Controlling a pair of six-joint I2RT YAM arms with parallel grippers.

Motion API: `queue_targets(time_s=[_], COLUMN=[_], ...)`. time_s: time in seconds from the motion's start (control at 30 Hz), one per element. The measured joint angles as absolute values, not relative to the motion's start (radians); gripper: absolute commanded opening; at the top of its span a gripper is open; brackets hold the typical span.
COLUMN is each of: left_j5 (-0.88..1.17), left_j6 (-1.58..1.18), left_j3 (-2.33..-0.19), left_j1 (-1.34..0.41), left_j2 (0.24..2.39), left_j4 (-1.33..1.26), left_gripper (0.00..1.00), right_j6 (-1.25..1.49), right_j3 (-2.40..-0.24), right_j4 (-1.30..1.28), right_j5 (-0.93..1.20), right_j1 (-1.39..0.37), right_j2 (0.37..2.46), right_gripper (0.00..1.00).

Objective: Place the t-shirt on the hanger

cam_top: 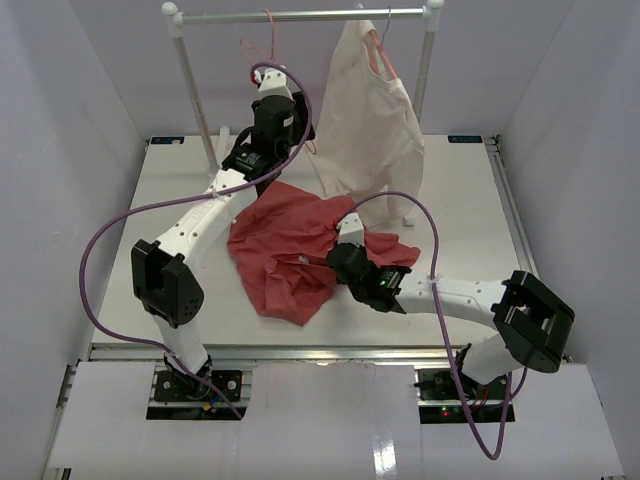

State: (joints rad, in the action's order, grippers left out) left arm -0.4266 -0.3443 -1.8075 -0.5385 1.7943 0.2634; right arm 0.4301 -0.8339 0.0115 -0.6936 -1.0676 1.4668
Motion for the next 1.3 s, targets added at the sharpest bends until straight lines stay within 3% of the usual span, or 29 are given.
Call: queue_targets(time_s=[0.5,0.9,1.07,1.3], left_j5=[-0.472,-0.488,-0.483,-0.48], left_j6=[-0.301,-0.268,-0.263,-0.255], left_j3=[-1.83,-1.873,-1.882,-1.949], left_j1=[-0.538,-0.538,-0.538,-0.538], left_j2=[1.795,1.798,1.799,1.812], left_j4=[0.289,0.298,0.316,0.368], left_gripper=[0.66,0.28,0.0,0.0], right_j6=[0.424,0.418,0.418,0.419], right_j3=[-0.82,-0.8,-0.8,-0.791], right_j4=[0.011,0.018,0.018,0.02], right_j5=[-0.693,-0.693,-0.692,-0.691], right_j1=[-1.068,-1.068,-1.068,-1.068], right_j2=[1.465,1.442,1.426,1.395], right_gripper=[0.08,0.08,0.08,0.08])
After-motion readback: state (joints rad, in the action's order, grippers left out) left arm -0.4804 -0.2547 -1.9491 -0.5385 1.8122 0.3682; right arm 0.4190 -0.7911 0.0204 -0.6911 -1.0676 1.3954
